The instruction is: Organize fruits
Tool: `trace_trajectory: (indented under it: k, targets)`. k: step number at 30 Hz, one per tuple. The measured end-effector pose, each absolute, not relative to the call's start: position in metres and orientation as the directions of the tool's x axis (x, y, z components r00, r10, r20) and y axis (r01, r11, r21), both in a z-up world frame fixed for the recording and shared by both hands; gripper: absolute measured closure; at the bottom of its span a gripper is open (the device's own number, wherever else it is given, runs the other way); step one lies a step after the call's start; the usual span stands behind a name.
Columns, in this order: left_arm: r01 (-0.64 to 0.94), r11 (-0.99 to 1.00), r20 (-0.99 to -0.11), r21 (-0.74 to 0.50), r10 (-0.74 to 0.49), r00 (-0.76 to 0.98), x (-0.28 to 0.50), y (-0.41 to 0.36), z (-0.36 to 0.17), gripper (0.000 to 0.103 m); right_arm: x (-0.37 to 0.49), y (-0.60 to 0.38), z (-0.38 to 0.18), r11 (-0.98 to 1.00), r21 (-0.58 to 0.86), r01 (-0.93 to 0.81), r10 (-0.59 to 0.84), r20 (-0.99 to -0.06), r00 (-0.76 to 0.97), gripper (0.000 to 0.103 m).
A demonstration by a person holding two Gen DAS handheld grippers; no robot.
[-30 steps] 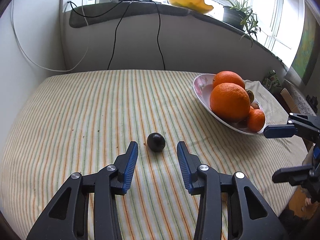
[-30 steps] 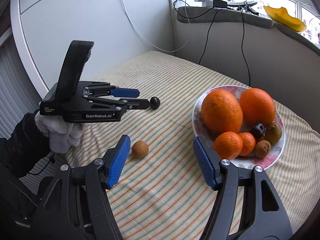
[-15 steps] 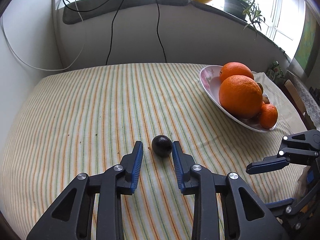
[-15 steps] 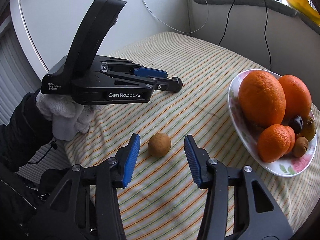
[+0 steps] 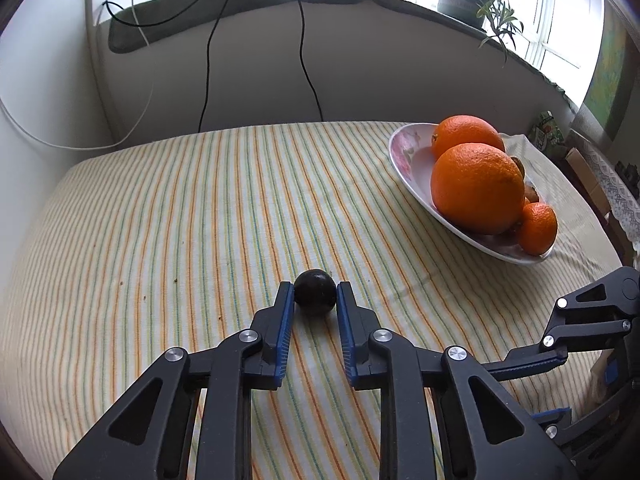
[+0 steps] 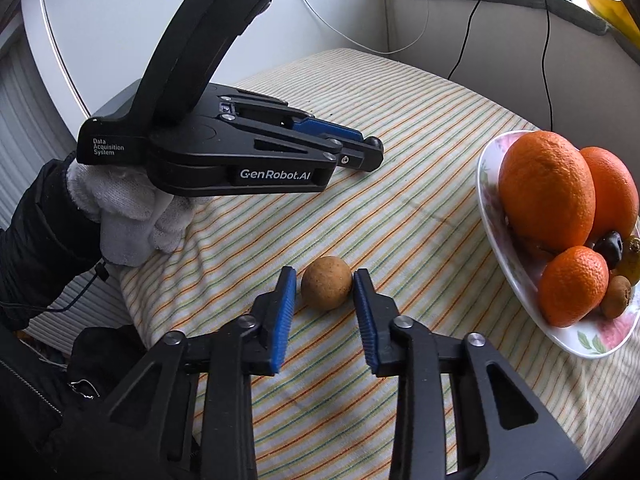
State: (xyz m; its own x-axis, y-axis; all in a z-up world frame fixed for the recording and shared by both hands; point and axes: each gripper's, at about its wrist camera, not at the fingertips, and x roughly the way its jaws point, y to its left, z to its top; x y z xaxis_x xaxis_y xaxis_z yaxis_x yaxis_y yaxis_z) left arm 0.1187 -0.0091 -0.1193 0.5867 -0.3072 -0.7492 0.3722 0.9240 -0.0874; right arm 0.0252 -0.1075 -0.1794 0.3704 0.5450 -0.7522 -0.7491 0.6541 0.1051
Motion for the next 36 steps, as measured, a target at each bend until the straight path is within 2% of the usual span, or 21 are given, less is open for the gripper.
trace_trajectory:
  k: [12, 25, 36]
  targets:
    - [0.359, 0.926, -0.723, -0.112, -0.324, 0.610, 0.115, -0.004, -0.109, 0.084, 0.030, -0.123, -0.160, 0.666, 0.124, -0.735, 0.577, -0.710, 0.403, 0.076]
    - [0.407, 0.903, -0.665, -0.141, -0.391, 0.636, 0.136, -0.023, -0.080, 0.084, 0.062, -0.175, -0.102, 0.753, 0.061, -0.655, 0.545, -0.616, 0.569, 0.076]
    - [0.435, 0.887, -0.656, -0.156, -0.422, 0.625, 0.157, -0.045, -0.074, 0.084, 0.103, -0.202, -0.092, 0.791, 0.039, -0.611, 0.504, -0.609, 0.613, 0.076]
